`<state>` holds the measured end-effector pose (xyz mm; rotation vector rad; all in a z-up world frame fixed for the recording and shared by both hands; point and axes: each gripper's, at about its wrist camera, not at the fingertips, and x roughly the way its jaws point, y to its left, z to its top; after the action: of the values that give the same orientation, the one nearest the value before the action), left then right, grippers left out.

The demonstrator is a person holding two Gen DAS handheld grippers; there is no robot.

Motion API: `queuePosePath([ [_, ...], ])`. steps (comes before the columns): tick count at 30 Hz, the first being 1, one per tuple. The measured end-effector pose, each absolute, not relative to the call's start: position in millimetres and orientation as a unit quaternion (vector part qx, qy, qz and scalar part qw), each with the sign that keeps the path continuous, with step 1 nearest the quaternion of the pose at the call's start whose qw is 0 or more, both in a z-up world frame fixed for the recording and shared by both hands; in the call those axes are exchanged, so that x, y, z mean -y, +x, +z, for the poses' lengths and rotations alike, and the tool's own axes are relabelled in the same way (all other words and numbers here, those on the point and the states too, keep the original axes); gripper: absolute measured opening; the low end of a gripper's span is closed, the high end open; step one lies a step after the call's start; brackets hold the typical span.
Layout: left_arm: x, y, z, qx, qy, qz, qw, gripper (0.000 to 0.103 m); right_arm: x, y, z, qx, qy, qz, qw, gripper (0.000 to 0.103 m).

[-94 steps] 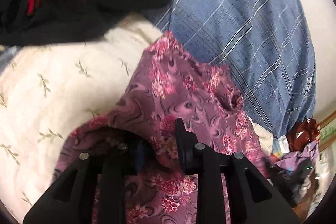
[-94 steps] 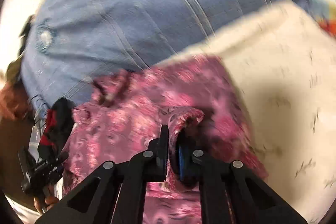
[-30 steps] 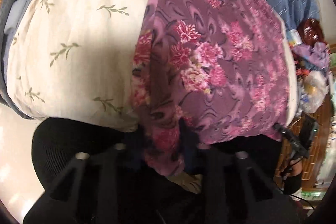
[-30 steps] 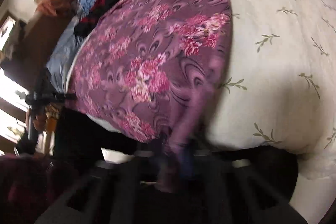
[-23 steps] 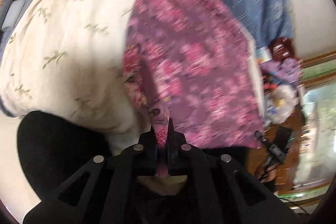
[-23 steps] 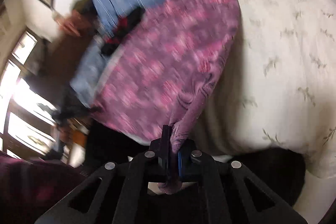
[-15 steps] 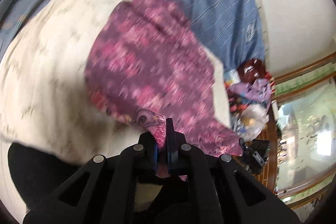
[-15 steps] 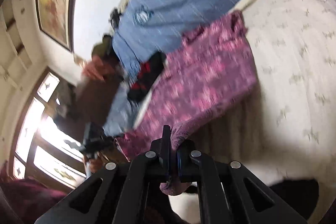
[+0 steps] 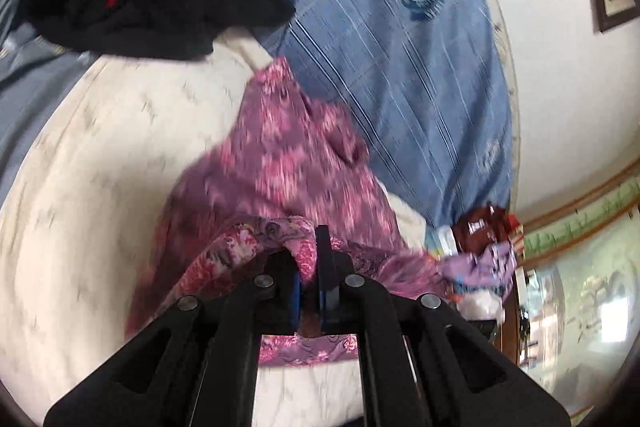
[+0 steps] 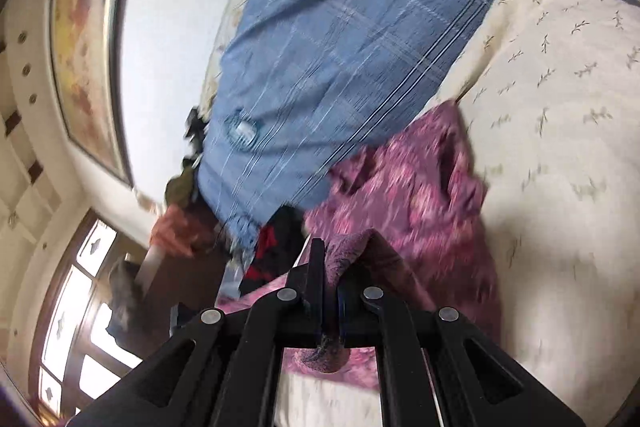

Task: Fold small clothes

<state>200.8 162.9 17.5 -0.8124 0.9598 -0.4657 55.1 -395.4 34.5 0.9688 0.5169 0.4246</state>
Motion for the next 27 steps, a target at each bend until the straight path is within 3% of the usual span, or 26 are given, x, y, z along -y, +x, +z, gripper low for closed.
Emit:
queuePosePath([
  [13,-130.2,349.6,-13.1,-0.475,-0.387,-0.168,0.772,0.004,431.2,186.1,-4.5,-0.255,0.528,0.135,0.799,0.004],
  [19,-119.6,380.4,-48.5,-0.528,-0.401,-0.138,0.736,0.004,436.1,219.3,-19.6,-0.295,0.533,0.103,0.786,0.012],
  [22,-118.8,373.1,-38.4,-0.512,-0.402,-0.172,0.739,0.022,431.8,219.4,-14.6,-0.307,0.525,0.144,0.781,0.033],
  [23,-118.9,373.1,-35.0,-0.509,-0.406,-0.177,0.738,0.023,430.2,221.1,-13.5,-0.314,0.524,0.160,0.776,0.036],
  [27,-122.9,390.4,-22.3,-0.490,-0.443,-0.181,0.729,0.023,439.0,232.2,-8.6,-0.277,0.558,0.177,0.762,0.036],
])
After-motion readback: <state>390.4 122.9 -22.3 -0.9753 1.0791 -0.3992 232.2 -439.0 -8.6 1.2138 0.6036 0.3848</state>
